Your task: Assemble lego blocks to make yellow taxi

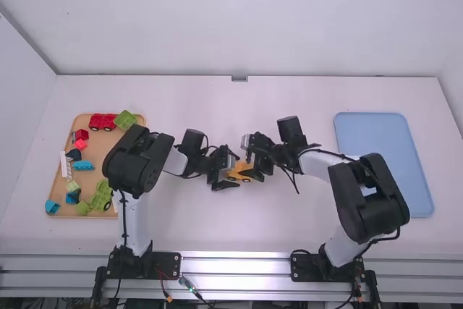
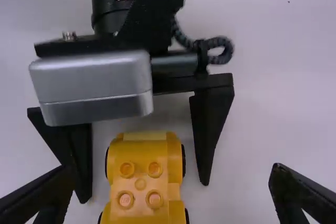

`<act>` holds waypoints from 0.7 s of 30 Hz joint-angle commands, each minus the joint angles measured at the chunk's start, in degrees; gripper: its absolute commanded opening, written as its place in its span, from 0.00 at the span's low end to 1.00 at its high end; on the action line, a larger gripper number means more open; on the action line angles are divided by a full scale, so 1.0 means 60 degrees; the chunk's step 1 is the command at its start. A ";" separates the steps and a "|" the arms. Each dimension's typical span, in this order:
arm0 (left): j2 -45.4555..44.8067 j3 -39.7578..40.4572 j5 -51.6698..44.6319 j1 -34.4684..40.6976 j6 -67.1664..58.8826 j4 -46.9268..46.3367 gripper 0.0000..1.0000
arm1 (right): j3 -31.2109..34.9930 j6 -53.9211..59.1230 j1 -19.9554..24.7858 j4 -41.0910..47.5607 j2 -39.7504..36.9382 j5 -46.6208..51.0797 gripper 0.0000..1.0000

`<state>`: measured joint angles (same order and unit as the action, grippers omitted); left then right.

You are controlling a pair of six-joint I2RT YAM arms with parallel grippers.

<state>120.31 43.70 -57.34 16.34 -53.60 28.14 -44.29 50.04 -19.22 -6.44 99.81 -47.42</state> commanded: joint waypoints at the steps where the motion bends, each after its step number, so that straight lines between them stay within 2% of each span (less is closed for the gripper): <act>1: 0.0164 -0.0135 0.0725 0.0084 0.0408 -0.0186 0.99 | -0.0168 -0.0011 0.0302 0.0226 -0.0310 -0.0623 0.99; 6: -0.0233 0.0062 0.0750 -0.0051 0.0943 -0.0794 0.99 | -0.0051 0.0987 0.0747 0.0973 -0.0324 -0.1249 0.99; 10: -0.0933 0.0295 0.0758 -0.0178 0.0073 -0.2197 0.99 | 0.0641 0.1115 0.0940 0.0200 -0.0313 -0.1377 0.99; 16: -0.2590 0.0816 0.1840 -0.0433 -0.0506 -0.4819 0.99 | 0.2317 -0.1260 0.0947 -0.4277 0.0466 -0.1388 0.99; 17: -0.2685 0.0856 0.1916 -0.0437 -0.0514 -0.4958 0.99 | 0.2353 -0.1326 0.0947 -0.4419 0.0521 -0.1388 0.99; 18: -0.3100 0.1009 0.2182 -0.0492 -0.0510 -0.5508 0.99 | 0.2532 -0.1836 0.0896 -0.5428 0.1002 -0.1530 0.99; 20: -0.3752 0.1195 0.2557 -0.0543 -0.0506 -0.6109 0.99 | 0.2499 -0.2229 0.0699 -0.6415 0.1789 -0.1931 0.99; 21: -0.3821 0.1209 0.2608 -0.0539 -0.0514 -0.6156 0.99 | 0.2466 -0.2291 0.0670 -0.6495 0.1894 -0.1934 0.99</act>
<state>100.88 49.52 -44.66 13.50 -55.61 -7.66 -29.78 41.80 -14.17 -44.25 108.12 -56.27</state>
